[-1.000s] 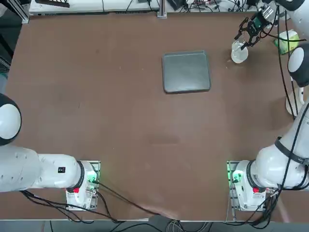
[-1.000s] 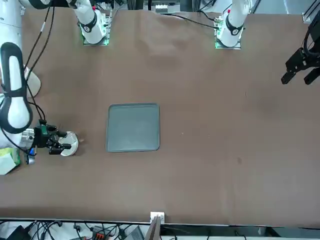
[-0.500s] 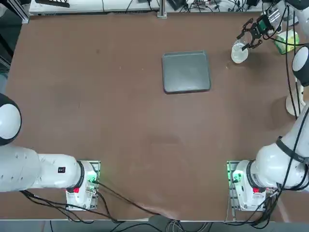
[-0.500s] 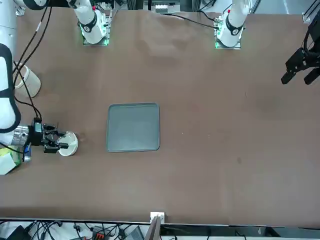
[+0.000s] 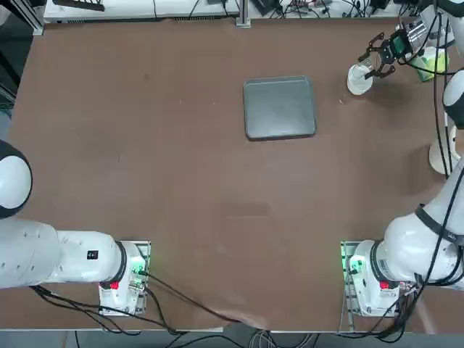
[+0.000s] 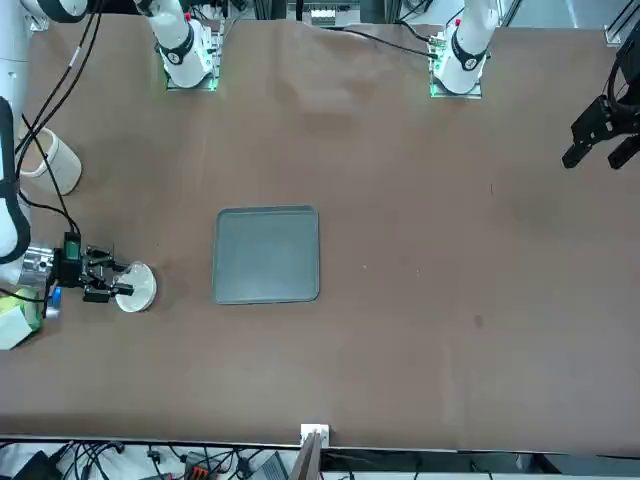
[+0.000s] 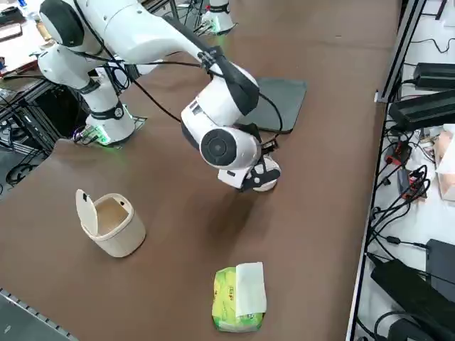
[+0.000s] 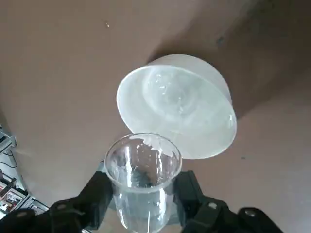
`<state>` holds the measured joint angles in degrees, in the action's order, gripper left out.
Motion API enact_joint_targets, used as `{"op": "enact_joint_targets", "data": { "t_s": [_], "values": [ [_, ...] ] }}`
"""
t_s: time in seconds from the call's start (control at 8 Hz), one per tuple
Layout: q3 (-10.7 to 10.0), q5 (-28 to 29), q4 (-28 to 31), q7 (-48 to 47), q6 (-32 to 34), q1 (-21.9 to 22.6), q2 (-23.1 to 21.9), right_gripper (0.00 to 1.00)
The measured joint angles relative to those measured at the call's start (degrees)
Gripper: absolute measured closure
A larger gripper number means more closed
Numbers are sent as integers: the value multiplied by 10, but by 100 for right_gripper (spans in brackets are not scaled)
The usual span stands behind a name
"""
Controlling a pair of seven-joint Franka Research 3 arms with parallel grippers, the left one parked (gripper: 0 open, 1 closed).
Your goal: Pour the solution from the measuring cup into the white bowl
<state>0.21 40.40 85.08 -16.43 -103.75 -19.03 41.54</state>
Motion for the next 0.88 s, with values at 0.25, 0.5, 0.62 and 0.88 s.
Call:
{"op": "enact_joint_targets", "data": {
  "t_s": [0.25, 0.5, 0.62, 0.88],
  "values": [
    [0, 0, 2, 9, 5, -4, 0, 27],
    [1, -15, 2, 9, 5, -2, -5, 27],
    [2, -50, 1, -1, 5, 0, -9, 27],
    [4, -173, -5, -107, 5, 19, -27, 27]
  ]
}}
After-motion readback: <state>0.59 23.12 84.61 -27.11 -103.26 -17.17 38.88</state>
